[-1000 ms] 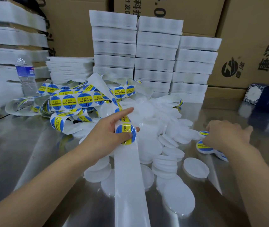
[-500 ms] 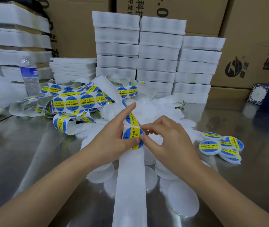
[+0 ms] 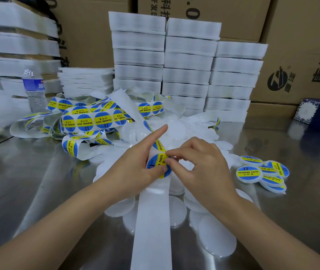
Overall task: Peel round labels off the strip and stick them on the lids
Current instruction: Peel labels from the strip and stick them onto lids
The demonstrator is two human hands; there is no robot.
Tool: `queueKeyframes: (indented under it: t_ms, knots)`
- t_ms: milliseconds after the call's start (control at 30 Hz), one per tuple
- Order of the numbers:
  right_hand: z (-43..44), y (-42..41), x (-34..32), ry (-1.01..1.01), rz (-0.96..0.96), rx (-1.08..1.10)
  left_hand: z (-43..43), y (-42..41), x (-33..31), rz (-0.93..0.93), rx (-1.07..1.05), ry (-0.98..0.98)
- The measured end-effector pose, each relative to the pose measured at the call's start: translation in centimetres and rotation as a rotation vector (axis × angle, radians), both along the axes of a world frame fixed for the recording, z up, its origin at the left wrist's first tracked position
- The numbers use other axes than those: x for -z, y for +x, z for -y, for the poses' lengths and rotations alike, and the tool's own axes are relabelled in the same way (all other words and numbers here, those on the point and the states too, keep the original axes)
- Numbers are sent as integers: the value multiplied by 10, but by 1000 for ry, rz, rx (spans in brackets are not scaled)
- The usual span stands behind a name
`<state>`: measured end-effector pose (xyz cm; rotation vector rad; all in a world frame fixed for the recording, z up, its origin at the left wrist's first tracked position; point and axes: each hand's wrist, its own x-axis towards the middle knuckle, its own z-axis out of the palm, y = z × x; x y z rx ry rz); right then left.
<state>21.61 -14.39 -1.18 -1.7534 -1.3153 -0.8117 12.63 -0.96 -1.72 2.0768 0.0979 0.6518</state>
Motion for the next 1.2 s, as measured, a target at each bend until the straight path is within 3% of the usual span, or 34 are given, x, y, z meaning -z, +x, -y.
queueKeyframes:
  t_ms: [500, 633, 733, 833, 933, 1033, 1100, 1200]
  knots:
    - [0, -4, 0, -31, 20, 15, 1, -2, 0, -7, -31, 68]
    - [1, -4, 0, -61, -20, -25, 2, -3, -8, -24, -25, -260]
    - [3, -6, -2, -132, -63, -143, -1, 0, -10, -11, -140, -303]
    - [9, -11, -8, -256, -182, -315, 1, 1, -9, 43, -194, -330]
    - [17, -9, -20, -314, -431, -487, -5, 1, -12, 53, -295, -456]
    - [24, 2, -35, -201, -712, -648, -14, 0, -17, 68, -294, -684]
    - [27, 16, -42, -23, -824, -582, -18, -3, -20, 83, -233, -808]
    - [30, 50, -41, 145, -860, -201, -22, -6, -22, 91, -161, -832]
